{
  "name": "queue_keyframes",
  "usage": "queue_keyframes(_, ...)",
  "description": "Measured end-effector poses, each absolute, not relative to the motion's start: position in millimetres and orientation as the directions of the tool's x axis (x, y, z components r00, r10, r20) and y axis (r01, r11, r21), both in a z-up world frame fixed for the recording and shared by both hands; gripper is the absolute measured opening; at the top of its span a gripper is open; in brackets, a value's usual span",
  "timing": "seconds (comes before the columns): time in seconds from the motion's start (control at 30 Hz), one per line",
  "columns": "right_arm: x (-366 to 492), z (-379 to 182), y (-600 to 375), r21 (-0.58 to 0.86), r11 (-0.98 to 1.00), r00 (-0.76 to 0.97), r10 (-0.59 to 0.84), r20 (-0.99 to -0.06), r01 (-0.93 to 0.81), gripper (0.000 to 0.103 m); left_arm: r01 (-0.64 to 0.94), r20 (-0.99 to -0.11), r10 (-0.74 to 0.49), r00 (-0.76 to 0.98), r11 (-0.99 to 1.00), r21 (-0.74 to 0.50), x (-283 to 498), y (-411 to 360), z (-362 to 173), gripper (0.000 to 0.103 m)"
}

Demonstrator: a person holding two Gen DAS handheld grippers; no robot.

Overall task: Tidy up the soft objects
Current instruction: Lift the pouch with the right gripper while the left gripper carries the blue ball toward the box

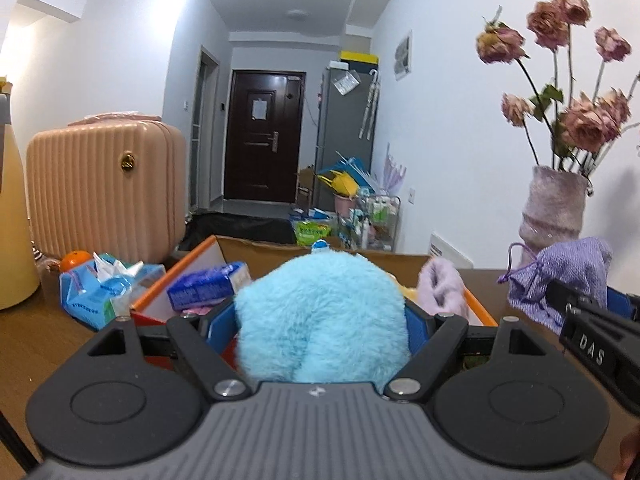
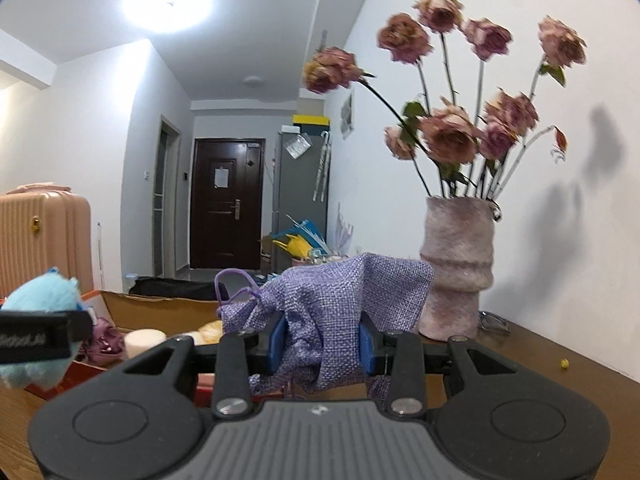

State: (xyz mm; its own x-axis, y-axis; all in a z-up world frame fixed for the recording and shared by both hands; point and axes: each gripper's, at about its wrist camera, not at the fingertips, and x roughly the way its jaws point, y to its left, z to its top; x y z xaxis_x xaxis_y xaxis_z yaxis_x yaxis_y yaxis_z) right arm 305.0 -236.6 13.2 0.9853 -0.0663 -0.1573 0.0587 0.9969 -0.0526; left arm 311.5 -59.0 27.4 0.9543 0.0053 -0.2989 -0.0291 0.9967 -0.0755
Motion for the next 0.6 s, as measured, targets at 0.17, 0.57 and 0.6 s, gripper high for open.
queue_keyframes(0.17,315,13,-219,-0.064,0.997,0.989,-0.040,-0.141,0.032,0.036,-0.057,-0.273,0.033,0.961,0.995,-0.081,323,-51,32,0.082)
queue_keyframes(0.57,356,8,-180,-0.090,0.996,0.992,0.016,-0.129,-0.028,0.036,-0.109,-0.234,0.088,0.968,0.991,-0.075,363,-31,35,0.082)
queue_keyframes(0.6,359,8,-178,-0.091,0.995,0.991,0.019,-0.129,-0.031,0.036,-0.112,-0.232,0.092,0.968,0.991,-0.073,366,-30,35,0.082)
